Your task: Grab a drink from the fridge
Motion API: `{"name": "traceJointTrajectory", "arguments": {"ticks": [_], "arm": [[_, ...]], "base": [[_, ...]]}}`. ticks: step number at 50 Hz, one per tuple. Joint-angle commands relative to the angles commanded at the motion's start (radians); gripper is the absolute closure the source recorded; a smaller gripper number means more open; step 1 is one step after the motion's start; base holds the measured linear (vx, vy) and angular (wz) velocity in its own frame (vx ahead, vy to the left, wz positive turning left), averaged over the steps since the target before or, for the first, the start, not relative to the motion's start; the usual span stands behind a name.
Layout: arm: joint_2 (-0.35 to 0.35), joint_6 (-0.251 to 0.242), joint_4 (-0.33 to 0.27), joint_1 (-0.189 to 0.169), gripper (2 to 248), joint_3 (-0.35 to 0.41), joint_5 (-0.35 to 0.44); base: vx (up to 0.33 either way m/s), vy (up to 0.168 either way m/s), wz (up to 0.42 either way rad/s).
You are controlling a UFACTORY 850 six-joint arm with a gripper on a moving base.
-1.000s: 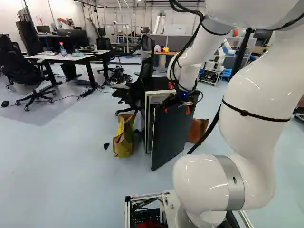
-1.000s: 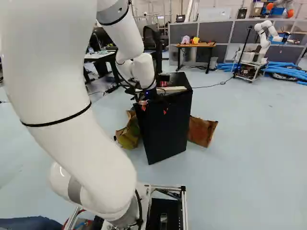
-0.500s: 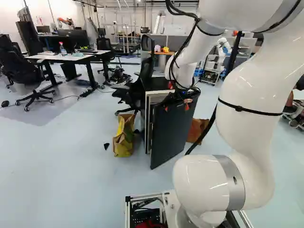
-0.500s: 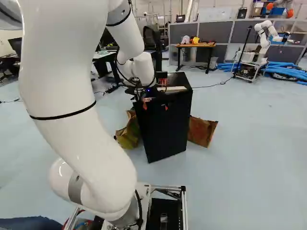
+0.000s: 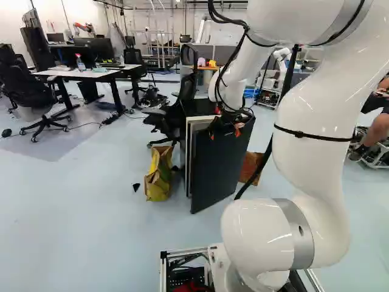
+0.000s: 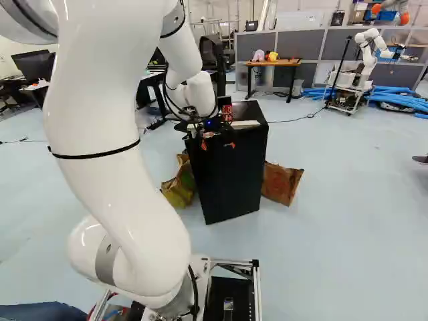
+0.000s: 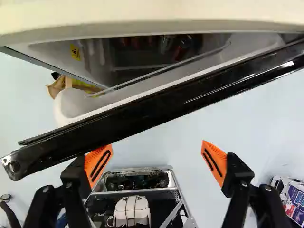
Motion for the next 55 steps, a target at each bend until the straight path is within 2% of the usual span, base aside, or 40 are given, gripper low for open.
{"name": "traceJointTrajectory", "arguments": {"ticks": [55], "arm": [[-0.141,0.000,0.000,0.027,3,-0.183,0.000]], "base": [[0.000,0.000,0.000]]}}
